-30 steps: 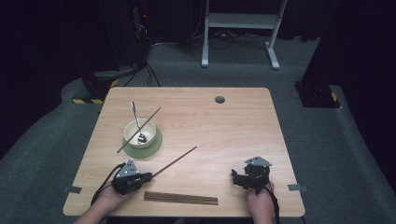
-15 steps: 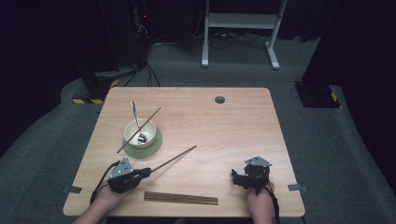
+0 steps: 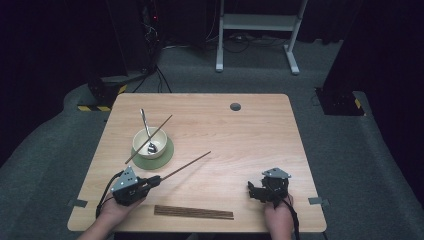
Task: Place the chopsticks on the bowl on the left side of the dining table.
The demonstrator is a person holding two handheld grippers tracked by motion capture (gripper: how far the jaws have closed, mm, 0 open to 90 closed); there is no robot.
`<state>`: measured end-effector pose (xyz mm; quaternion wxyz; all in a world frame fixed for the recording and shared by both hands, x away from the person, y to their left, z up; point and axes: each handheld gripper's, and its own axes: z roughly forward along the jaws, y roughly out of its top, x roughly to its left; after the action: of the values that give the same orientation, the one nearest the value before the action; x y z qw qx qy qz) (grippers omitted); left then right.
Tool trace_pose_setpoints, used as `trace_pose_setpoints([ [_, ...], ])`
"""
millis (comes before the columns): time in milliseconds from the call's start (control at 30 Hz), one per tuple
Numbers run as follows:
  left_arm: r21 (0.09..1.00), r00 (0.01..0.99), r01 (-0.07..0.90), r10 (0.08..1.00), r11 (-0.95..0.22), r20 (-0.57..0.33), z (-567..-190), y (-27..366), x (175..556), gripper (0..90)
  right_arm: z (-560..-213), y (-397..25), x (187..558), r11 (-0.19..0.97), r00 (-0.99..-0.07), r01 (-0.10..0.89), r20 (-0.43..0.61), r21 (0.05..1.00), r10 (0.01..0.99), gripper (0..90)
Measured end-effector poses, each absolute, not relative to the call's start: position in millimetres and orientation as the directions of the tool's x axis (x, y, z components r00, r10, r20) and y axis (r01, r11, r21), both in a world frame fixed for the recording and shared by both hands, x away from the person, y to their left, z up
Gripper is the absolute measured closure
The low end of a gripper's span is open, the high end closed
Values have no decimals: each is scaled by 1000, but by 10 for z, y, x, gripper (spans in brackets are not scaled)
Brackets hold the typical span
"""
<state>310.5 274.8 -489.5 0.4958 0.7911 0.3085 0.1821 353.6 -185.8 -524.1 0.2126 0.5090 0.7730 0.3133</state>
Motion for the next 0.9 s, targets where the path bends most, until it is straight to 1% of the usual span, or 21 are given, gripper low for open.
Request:
trace_pose_setpoints([
  [400, 919, 692, 311, 720, -242, -44, -4829, 2877, 3161, 841, -5240, -1855, 3529, 288, -394, 653, -12, 700, 919, 99],
  [900, 937, 602, 305, 797, -169, -52, -4749, 3172, 3258, 841, -5240, -1849, 3525, 288, -397, 654, -7, 699, 918, 99],
])
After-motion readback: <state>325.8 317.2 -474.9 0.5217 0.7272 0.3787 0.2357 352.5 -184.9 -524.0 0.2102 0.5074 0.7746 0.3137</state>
